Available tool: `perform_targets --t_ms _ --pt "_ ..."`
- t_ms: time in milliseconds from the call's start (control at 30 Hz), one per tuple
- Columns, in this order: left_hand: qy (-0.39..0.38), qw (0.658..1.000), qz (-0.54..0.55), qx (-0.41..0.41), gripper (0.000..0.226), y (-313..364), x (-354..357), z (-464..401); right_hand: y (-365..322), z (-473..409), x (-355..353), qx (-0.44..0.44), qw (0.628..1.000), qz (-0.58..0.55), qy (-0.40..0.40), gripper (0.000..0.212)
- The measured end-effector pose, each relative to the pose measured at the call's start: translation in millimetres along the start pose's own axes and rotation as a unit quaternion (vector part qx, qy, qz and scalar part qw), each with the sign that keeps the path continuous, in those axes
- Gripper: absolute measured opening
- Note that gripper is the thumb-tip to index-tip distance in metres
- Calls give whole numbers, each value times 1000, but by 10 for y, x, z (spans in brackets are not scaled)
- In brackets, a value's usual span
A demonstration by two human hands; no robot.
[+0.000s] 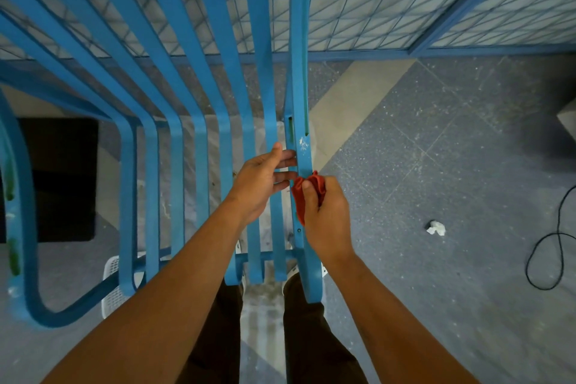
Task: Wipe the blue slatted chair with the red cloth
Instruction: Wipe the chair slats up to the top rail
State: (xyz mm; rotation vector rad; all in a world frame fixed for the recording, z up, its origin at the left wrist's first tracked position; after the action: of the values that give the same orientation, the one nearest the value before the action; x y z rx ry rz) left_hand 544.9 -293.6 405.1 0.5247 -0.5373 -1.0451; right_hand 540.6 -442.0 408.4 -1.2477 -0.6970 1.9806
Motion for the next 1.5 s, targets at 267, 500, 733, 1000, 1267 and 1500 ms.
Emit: perform_targets --t_ms 267,500,733,1000,1267,1500 --pt "21 999 -5 25 36 161 41 2 -307 -530 -20 -47 999 6 -1 15" --pt "24 998 -34 54 42 392 80 -28 -23 -248 -109 -56 995 50 -67 21" --pt "12 1000 5 26 73 523 29 -66 29 -145 16 -22 998 46 -30 35" --pt "10 1000 -9 24 79 621 -4 -177 -226 -449 39 -29 999 33 0 31" --pt "1 999 -29 26 78 633 -15 -202 -360 -693 41 -66 995 63 37 31" --pt "6 999 -35 33 68 613 -14 -190 -255 -619 -98 3 997 -14 77 26"
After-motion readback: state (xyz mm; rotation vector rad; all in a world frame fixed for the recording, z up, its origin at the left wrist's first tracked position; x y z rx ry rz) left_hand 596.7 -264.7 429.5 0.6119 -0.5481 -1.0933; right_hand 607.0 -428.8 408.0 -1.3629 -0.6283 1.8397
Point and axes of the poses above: each hand's wrist, its own z-axis away from the middle knuckle, its own x-axis out of the palm, y = z × x, the point moved 3 cm from there along -z, towards the middle knuckle, and after that the axes turned 2 degrees about z, right-handed, at the moved point
